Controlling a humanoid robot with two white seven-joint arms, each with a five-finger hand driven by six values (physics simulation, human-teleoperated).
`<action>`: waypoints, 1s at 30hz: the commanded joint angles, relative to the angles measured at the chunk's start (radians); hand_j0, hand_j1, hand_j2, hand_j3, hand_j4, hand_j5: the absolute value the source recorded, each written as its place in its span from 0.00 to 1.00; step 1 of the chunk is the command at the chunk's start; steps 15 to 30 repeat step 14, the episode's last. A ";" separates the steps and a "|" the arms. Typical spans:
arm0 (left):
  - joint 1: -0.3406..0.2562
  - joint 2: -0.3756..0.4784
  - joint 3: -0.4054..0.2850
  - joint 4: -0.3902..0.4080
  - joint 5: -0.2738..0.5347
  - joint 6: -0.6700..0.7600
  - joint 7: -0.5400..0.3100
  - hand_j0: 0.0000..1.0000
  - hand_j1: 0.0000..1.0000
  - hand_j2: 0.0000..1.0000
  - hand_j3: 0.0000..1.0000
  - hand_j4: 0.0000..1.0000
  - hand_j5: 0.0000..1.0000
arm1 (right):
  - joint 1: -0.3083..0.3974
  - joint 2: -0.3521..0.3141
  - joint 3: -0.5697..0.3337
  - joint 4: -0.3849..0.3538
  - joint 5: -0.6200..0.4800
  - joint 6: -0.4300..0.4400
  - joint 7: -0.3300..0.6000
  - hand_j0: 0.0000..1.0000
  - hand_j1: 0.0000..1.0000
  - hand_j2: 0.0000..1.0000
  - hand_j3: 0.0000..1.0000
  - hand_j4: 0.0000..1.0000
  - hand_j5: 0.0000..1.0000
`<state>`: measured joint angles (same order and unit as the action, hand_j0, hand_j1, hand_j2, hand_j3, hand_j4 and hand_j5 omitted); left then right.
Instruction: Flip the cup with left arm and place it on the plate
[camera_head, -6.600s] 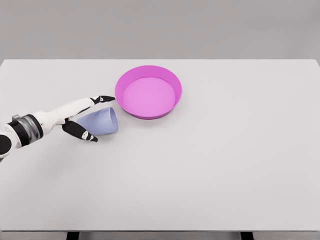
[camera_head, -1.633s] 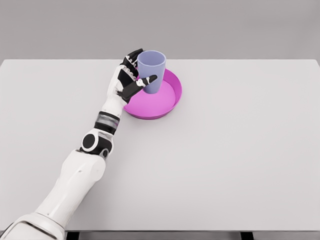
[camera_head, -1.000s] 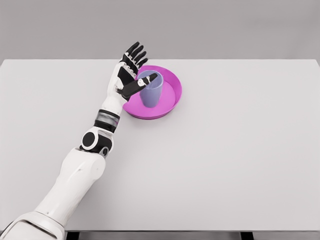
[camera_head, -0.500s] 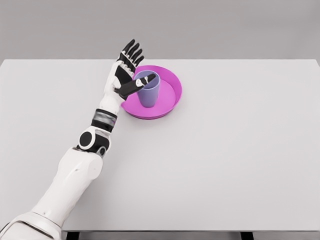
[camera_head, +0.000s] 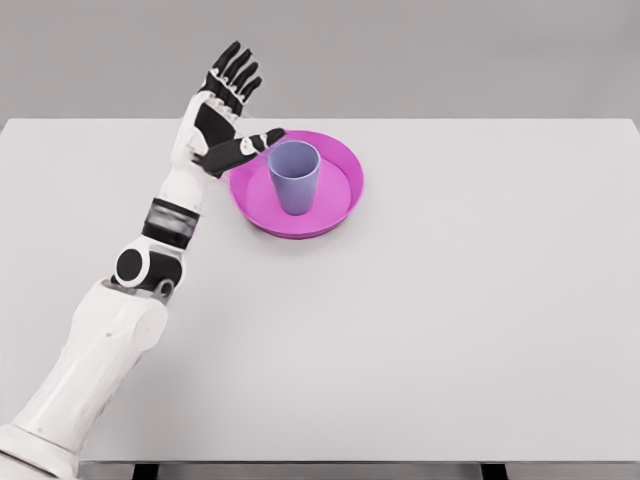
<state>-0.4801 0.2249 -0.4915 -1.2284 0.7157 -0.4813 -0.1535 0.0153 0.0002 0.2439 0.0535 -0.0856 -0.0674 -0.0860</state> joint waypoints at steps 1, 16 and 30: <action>0.000 0.108 -0.001 -0.098 0.002 0.000 -0.060 1.00 1.00 1.00 1.00 1.00 1.00 | 0.000 0.000 0.000 0.000 0.000 0.000 0.000 1.00 1.00 1.00 1.00 1.00 1.00; 0.120 0.755 -0.090 -0.129 -0.001 -0.130 -0.348 1.00 1.00 1.00 1.00 1.00 1.00 | 0.000 0.000 0.000 0.000 0.000 0.000 0.000 1.00 1.00 1.00 1.00 1.00 1.00; 0.120 0.755 -0.090 -0.129 -0.001 -0.130 -0.348 1.00 1.00 1.00 1.00 1.00 1.00 | 0.000 0.000 0.000 0.000 0.000 0.000 0.000 1.00 1.00 1.00 1.00 1.00 1.00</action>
